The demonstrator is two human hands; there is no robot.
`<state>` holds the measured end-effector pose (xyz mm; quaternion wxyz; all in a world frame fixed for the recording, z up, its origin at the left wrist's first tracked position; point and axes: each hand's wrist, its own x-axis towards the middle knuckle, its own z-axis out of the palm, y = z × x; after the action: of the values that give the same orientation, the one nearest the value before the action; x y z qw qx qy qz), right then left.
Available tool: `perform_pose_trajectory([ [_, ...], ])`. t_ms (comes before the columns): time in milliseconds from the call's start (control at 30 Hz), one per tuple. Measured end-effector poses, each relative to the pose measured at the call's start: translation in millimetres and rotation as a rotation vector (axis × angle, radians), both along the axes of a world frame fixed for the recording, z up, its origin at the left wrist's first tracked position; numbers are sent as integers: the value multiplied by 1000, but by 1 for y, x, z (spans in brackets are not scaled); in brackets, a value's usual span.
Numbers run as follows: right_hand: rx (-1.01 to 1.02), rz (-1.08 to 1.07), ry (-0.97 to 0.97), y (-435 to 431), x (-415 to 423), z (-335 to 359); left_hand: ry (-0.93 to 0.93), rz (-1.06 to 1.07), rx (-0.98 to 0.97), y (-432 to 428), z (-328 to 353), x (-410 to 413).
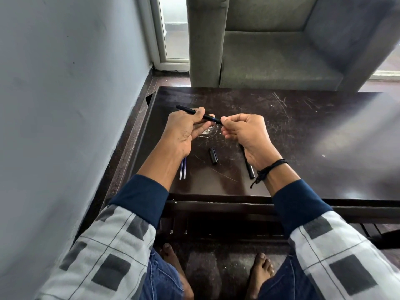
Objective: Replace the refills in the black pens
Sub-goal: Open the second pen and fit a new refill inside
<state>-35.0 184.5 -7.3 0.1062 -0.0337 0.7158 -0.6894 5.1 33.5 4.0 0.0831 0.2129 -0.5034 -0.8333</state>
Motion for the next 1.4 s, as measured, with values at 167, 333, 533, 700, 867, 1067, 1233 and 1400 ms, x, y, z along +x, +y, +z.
perform_pose_trajectory([
  [167, -8, 18, 21, 1, 0, 0, -2, 9, 5, 0, 0, 0],
  [333, 1, 10, -18, 1, 2, 2, -6, -1, 0, 2, -1, 0],
  [533, 25, 28, 35, 1, 1, 2, -7, -4, 3, 1, -2, -1],
  [700, 25, 9, -7, 0, 3, 3, -7, -2, -5, 1, -2, -1],
  [867, 48, -3, 46, 1, 2, 2, -10, -1, -4, 2, -3, -2],
  [1067, 36, 2, 11, -2, 5, 3, -8, 11, -2, 1, -2, -2],
  [1233, 55, -17, 29, -2, 4, 1, -14, 5, 0, 1, -3, -2],
  [1400, 24, 14, 33, -2, 5, 4, -18, 15, 0, 0, -2, -2],
])
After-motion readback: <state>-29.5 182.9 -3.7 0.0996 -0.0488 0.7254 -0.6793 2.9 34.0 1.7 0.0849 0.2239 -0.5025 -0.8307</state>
